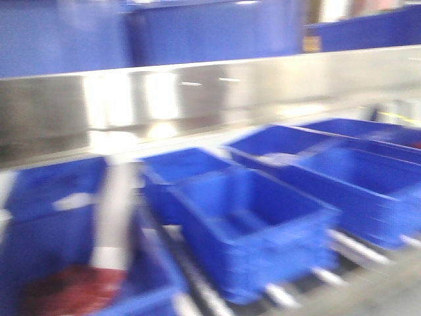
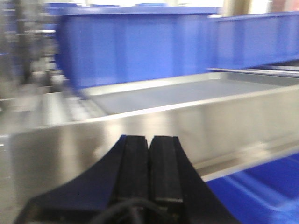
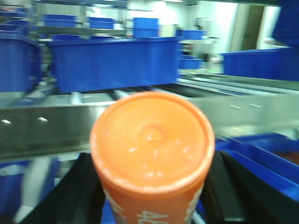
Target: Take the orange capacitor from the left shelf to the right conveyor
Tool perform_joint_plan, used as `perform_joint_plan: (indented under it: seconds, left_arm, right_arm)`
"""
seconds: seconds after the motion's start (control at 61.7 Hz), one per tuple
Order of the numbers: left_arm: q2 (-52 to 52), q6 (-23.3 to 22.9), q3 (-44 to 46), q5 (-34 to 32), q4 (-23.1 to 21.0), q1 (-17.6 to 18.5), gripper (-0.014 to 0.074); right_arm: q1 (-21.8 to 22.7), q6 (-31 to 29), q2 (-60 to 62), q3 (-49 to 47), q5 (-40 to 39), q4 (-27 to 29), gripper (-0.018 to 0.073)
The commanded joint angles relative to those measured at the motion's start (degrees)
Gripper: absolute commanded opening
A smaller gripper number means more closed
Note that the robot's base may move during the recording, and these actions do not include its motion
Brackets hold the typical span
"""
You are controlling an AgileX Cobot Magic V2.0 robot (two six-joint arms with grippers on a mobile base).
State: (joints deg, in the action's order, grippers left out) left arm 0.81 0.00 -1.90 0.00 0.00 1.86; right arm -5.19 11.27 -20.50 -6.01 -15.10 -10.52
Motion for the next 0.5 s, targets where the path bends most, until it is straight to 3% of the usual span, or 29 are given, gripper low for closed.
perform_joint_plan:
  seconds: [0.0,0.486]
  left_arm:
    - [-0.58,0.00,0.45,-5.16,-0.31,0.44,-0.0105]
    - [-0.58,0.00,0.45,-5.16,-0.31,0.44,-0.0105]
  right_arm:
    - [0.37,-0.56,-0.12,-1.71,-5.49,0.25,0.0055]
    - [0.37,-0.56,-0.12,-1.71,-5.49,0.25,0.0055]
